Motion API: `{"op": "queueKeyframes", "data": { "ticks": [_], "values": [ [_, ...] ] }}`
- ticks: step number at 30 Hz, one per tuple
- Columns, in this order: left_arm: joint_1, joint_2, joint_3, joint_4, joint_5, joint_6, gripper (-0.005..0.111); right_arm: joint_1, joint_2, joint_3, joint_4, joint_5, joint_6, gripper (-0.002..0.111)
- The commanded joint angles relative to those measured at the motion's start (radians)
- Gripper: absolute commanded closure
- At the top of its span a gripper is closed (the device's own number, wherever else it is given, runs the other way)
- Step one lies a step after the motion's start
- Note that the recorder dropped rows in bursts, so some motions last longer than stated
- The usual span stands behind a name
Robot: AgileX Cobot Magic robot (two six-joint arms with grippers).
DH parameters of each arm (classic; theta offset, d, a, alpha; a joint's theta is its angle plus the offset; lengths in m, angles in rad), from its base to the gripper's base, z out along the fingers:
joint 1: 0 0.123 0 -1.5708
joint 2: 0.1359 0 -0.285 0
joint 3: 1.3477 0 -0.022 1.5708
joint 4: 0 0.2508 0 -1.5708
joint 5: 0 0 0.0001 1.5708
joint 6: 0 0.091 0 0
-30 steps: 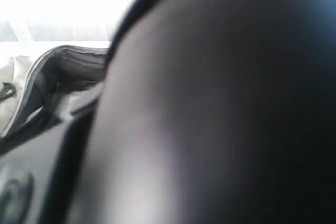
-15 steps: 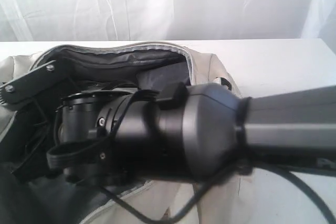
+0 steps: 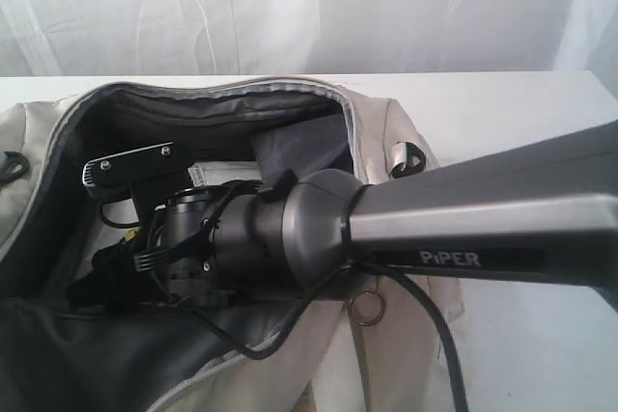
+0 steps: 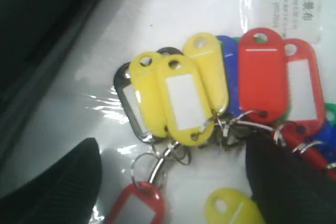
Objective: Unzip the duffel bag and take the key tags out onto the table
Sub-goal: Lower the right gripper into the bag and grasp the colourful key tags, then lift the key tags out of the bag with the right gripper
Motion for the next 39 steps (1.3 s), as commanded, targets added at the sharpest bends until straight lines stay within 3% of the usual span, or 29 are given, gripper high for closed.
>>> {"op": "queueKeyframes", "data": {
  "ticks": [1, 11, 18, 30, 39],
  "values": [
    [-0.002, -0.008, -0.003, -0.003, 0.012, -0.009, 0.057, -0.016, 0.062, -0.013, 0.001, -0.032, 0.032, 0.048],
    [-0.002, -0.008, -0.003, -0.003, 0.012, -0.006, 0.057, -0.022, 0.051, -0.045, 0.001, -0.037, 0.071, 0.109],
    [-0.002, -0.008, -0.003, -0.003, 0.012, -0.006, 0.057, -0.024, -0.116, -0.049, -0.042, 0.013, -0.015, 0.108],
    [-0.002, -0.008, -0.003, -0.003, 0.025, -0.006, 0.057, -0.024, -0.453, -0.049, -0.042, 0.329, -0.319, 0.108],
    [-0.002, -0.008, -0.003, -0.003, 0.026, -0.004, 0.057, -0.027, -0.659, -0.04, -0.188, 0.728, -0.456, 0.108]
  ]
}}
